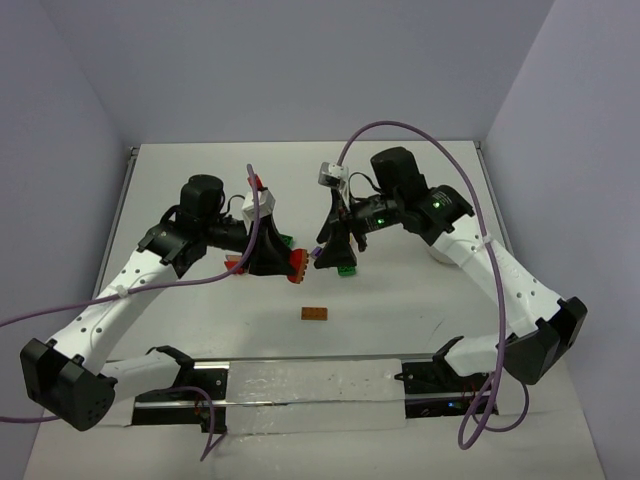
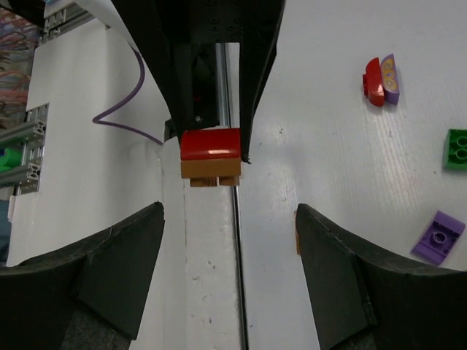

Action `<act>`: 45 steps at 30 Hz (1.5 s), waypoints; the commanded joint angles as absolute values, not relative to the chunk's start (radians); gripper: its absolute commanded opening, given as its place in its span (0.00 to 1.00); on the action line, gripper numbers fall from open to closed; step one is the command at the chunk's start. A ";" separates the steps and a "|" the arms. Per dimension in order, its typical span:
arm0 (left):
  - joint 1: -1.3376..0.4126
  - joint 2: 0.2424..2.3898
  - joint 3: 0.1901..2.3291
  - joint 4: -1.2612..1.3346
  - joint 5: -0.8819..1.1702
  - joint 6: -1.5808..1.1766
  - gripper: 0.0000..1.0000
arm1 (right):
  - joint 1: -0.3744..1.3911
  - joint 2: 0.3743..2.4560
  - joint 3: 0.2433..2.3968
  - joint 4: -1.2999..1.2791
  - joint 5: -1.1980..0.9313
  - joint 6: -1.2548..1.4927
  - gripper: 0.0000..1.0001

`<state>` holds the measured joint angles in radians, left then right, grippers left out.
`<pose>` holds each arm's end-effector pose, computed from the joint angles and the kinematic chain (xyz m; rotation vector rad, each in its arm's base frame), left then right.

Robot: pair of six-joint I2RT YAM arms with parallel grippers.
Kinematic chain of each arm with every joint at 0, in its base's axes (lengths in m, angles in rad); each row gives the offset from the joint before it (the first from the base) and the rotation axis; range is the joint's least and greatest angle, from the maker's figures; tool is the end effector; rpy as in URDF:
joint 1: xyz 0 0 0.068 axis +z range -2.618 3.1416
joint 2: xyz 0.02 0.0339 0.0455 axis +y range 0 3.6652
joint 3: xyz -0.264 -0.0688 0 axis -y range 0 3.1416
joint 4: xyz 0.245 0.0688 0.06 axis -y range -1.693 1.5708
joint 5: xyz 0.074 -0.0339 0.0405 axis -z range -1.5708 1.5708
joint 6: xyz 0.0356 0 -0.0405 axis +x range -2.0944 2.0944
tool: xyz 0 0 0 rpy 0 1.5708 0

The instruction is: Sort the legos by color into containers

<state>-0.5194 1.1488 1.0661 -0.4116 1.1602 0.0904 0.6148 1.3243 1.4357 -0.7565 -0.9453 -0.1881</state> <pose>0.1910 -0.1468 0.3520 1.2718 1.5797 -1.4493 0.2024 0.1783 0.3994 -1.3215 1.7338 1.2788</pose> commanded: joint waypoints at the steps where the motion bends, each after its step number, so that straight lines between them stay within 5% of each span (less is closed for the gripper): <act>1: -0.514 1.150 1.064 -0.356 1.214 0.079 0.00 | 0.651 1.351 1.513 -0.787 -0.991 -0.212 0.80; 16: -0.514 1.155 1.063 -0.348 1.228 0.073 0.00 | 0.711 1.455 1.605 -0.857 -0.993 -0.252 0.81; 27: -0.515 1.161 1.065 -0.328 1.222 0.049 0.00 | 0.733 1.460 1.606 -0.870 -0.968 -0.278 0.49; 30: -0.514 1.164 1.067 -0.339 1.222 0.059 0.00 | 0.735 1.462 1.610 -0.883 -0.973 -0.296 0.33; 32: -0.514 1.163 1.066 -0.338 1.223 0.060 0.00 | 0.735 1.462 1.616 -0.893 -0.966 -0.303 0.04; 33: -0.514 1.163 1.066 -0.341 1.221 0.061 0.00 | 0.735 1.460 1.614 -0.894 -0.962 -0.304 0.00; 45: -0.417 1.149 1.088 -0.439 1.210 0.151 0.00 | 0.735 1.421 1.543 -0.981 -0.890 -0.384 0.00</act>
<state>-0.4833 1.1622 1.0572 -0.3912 1.1966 0.0928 0.7274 1.4631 1.5639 -0.8573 -0.9122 -0.3373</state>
